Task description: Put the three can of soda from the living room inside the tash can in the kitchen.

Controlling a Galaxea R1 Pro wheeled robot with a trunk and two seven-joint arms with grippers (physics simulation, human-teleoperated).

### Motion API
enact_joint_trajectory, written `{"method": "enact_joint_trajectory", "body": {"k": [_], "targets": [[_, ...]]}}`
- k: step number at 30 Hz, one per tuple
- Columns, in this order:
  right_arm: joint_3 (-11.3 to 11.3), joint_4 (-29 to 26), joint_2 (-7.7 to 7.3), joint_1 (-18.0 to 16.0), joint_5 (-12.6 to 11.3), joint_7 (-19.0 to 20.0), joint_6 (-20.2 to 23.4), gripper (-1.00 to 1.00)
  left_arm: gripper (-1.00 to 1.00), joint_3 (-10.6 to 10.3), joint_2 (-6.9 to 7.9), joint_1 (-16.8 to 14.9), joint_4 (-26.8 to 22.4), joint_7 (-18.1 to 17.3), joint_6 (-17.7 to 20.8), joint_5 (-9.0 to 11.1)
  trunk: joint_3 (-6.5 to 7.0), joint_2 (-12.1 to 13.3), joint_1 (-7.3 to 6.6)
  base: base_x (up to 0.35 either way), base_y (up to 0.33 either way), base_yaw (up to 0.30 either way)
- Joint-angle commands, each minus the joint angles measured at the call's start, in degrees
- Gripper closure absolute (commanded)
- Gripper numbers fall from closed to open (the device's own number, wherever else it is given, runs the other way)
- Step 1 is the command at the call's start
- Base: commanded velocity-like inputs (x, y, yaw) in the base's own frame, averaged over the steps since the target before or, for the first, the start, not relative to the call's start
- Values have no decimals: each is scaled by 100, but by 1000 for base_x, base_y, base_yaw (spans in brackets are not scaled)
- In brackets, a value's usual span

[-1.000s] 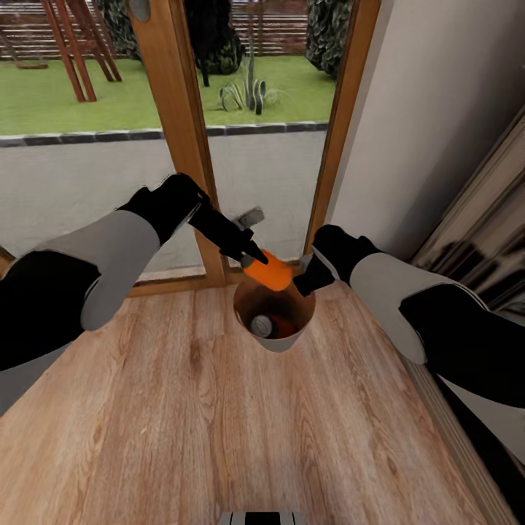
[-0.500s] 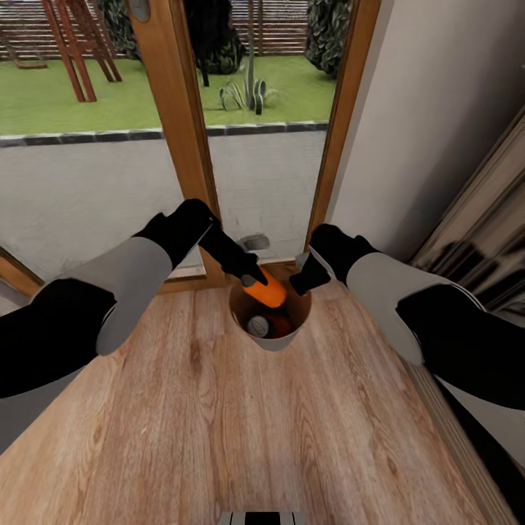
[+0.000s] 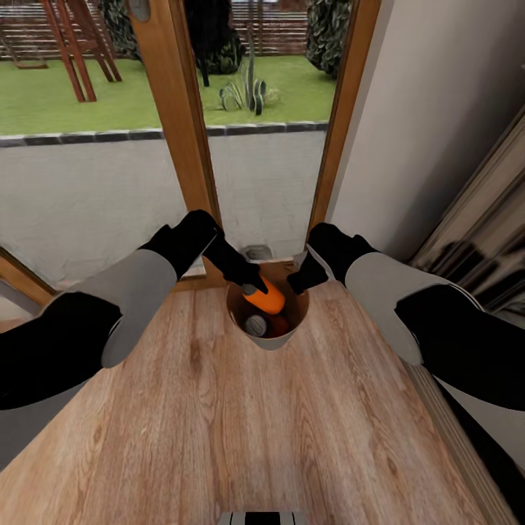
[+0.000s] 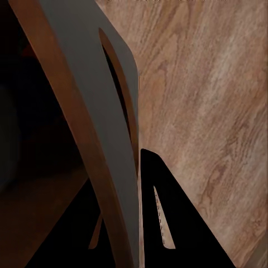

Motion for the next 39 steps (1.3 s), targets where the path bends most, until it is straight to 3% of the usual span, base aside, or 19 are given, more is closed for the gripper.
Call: {"method": "enact_joint_trajectory", "body": {"k": [1,19,20,39], "targets": [[-111,-3,1,-2,-170,39,28,100,100,1,-1,10,-5,5,0,2,1,0,-1,0,0,0],[-106,-7,1,-2,-263,39,28,100,100,1,-2,142,-78,21,0,-16,1,0,-1,0,0,0],[-108,-7,1,-2,-263,39,28,100,-100,1,-2,143,-78,21,0,-16,1,0,-1,0,0,0],[-111,-7,1,-2,-258,39,28,100,-100,-2,31,230,-85,103,0,-24,1,0,-1,0,0,0]]}}
